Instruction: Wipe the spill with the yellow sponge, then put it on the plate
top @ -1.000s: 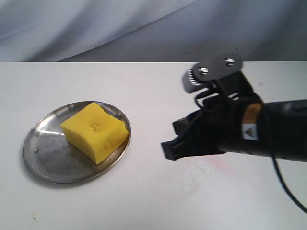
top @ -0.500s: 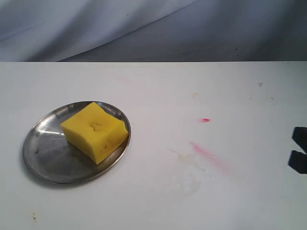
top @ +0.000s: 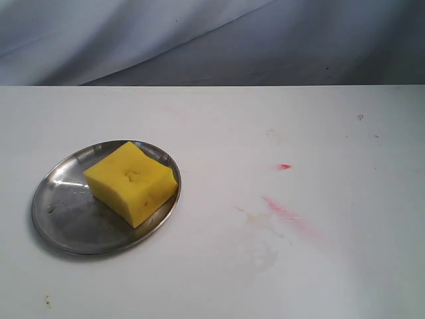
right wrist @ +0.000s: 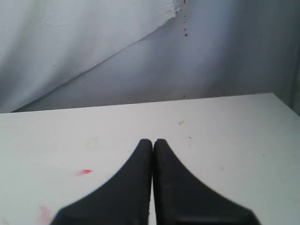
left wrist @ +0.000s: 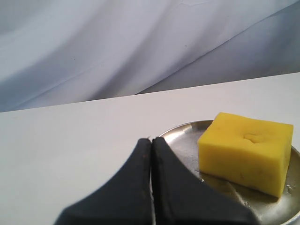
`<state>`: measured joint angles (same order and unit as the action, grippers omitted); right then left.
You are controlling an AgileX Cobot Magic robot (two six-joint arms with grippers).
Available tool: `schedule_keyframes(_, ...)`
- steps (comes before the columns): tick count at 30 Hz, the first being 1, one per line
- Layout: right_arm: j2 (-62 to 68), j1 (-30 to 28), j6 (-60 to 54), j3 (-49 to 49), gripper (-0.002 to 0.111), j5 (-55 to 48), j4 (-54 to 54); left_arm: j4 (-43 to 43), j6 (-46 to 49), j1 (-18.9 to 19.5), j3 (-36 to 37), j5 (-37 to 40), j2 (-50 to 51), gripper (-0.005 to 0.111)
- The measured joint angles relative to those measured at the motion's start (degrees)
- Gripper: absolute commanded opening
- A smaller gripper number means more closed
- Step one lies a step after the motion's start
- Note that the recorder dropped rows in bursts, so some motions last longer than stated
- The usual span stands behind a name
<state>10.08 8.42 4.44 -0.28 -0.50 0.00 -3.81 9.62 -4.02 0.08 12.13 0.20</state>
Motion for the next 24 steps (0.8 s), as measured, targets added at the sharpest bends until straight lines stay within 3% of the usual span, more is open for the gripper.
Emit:
schedule_keyframes(8,-9.1,-0.1,-0.9,0.1,0.0,-4.0,-3.0,0.0,0.0,0.0,0.0,0.0,0.0,0.0)
schedule_keyframes(16,-9.7,-0.1,1.3,0.1,0.0,-4.8,-6.4,0.0,0.0,0.0,0.0,0.0,0.0,0.0)
schedule_keyframes(24,-9.7,-0.1,0.6,0.1,0.0,-5.2,-3.1,0.0,0.0,0.0,0.0,0.0,0.0,0.0)
